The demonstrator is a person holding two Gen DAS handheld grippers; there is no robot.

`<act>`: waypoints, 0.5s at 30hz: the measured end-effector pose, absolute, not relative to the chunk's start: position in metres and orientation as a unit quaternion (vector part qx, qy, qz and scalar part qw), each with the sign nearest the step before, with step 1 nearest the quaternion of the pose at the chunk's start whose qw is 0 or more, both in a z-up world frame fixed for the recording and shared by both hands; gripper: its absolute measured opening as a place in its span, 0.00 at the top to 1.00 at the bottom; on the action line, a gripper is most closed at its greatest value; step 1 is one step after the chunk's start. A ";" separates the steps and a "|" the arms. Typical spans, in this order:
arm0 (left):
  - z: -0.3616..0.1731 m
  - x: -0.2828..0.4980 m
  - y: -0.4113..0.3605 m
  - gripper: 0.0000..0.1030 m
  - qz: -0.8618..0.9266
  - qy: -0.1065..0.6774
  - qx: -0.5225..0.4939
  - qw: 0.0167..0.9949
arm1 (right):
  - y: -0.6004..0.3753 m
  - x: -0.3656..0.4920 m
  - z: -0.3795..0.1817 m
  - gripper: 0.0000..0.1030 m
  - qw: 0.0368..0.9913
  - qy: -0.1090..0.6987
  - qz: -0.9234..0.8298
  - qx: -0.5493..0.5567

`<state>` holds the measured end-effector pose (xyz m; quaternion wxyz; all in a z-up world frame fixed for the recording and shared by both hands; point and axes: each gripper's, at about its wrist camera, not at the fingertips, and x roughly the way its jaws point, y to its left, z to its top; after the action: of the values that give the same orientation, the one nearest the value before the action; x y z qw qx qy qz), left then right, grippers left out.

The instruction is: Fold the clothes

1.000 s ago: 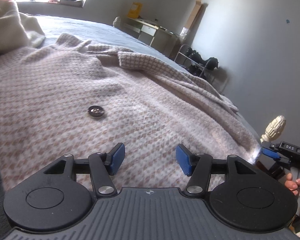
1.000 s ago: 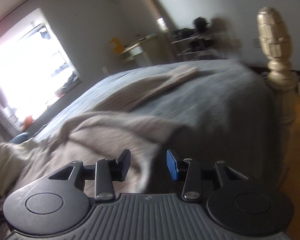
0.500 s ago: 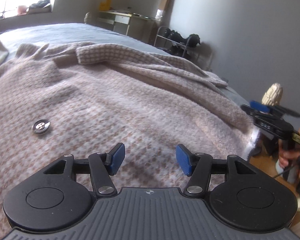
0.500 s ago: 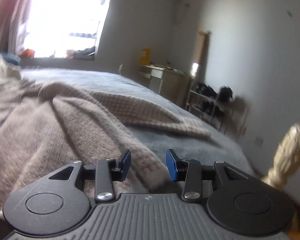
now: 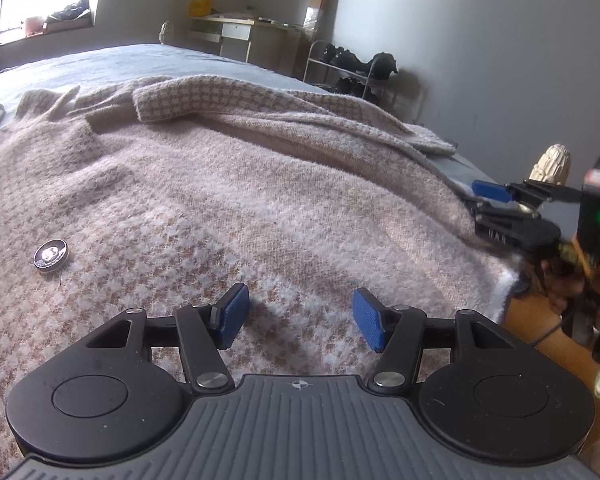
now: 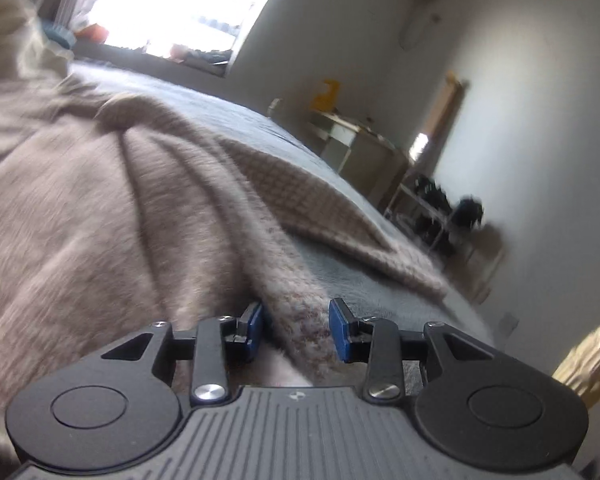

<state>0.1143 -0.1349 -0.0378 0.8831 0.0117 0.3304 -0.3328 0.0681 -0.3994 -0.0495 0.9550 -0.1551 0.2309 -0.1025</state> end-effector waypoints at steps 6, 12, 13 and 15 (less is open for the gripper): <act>-0.047 0.114 -0.133 0.43 -0.332 0.326 0.005 0.885 | -0.415 0.077 -0.042 0.93 0.960 0.237 -0.086 -0.119; -0.047 0.116 -0.128 0.43 -0.332 0.330 -0.019 0.884 | -0.401 0.045 0.015 0.96 0.980 0.172 -0.034 -0.093; -0.046 0.116 -0.126 0.43 -0.330 0.331 -0.026 0.883 | -0.397 0.040 0.026 0.96 0.983 0.166 -0.015 -0.074; -0.045 0.117 -0.123 0.43 -0.327 0.334 -0.042 0.883 | -0.388 0.031 0.045 0.96 0.986 0.160 0.031 -0.039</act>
<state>0.1173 -0.1231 -0.0446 0.8828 -0.0417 0.3344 -0.3272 0.0309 -0.3882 0.0446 0.9859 -0.0385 0.1600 0.0309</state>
